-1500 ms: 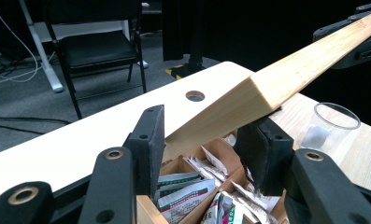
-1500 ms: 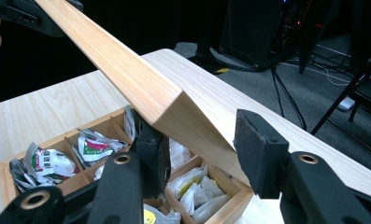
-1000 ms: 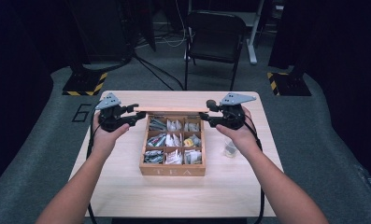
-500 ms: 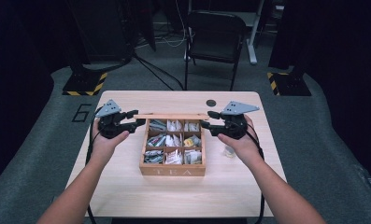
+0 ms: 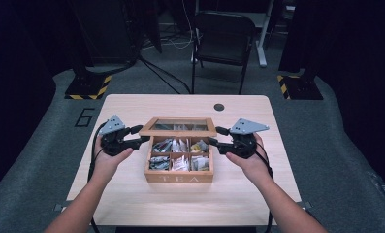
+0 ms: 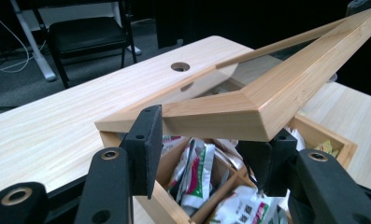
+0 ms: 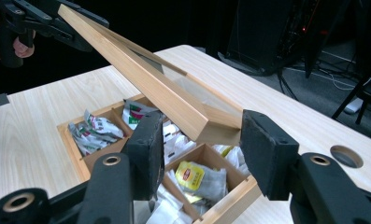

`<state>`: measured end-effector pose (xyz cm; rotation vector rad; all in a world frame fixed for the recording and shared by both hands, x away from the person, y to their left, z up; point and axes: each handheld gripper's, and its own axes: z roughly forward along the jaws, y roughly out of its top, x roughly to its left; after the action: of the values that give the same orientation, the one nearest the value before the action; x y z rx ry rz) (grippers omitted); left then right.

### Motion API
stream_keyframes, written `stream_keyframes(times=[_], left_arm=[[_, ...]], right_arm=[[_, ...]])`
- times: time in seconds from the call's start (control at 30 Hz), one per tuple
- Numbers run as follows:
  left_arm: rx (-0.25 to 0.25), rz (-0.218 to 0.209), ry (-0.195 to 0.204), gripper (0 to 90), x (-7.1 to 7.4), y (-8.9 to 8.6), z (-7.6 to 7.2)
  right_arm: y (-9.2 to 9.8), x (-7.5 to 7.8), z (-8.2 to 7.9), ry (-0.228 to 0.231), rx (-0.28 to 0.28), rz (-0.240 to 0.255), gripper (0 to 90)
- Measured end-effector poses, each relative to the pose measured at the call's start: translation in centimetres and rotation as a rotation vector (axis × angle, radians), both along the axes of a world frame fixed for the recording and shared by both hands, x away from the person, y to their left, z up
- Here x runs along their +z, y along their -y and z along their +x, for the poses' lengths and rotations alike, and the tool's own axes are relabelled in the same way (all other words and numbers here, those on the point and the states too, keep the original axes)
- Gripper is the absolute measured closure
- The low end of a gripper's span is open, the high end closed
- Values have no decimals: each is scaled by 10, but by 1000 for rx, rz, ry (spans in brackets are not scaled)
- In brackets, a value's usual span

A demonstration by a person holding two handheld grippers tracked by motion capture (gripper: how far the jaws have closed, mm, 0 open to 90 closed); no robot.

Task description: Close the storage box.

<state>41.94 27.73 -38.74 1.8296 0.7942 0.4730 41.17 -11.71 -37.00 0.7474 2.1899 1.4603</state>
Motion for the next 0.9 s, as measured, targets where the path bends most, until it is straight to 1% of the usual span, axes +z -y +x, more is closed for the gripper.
stream_keyframes(times=[0.1,0.13,0.2,0.27,0.3,0.4,0.47,0.57,0.63,0.73,0.9], left_arm=[[3,5,6,502,-4,0,-4],[0,7,0,500,-5,0,-5],[-2,2,1,500,-7,-1,-8],[-5,-3,5,500,-9,-2,-10],[-10,-5,1,499,-9,-2,-12],[-8,12,13,498,-11,-1,-16],[-11,19,10,498,-13,-1,-19],[-13,18,11,498,-18,-2,-23],[-15,16,10,497,-21,-3,-27],[-23,13,9,496,-26,-4,-32],[-35,20,3,494,-36,-5,-40]], right_arm=[[0,-5,-4,-13,-6,6,491],[0,-7,-5,-19,-9,5,491],[0,-9,-6,-12,-8,2,491],[0,-11,-8,-12,-12,4,491],[0,-12,-9,-16,-18,8,490],[0,-16,-11,-24,-17,6,490],[1,-19,-13,-29,-16,12,491],[0,-24,-16,-38,-20,15,491],[0,-27,-19,-31,-22,9,491],[0,-32,-23,-39,-22,9,492],[1,-43,-28,-45,-20,-9,490]])
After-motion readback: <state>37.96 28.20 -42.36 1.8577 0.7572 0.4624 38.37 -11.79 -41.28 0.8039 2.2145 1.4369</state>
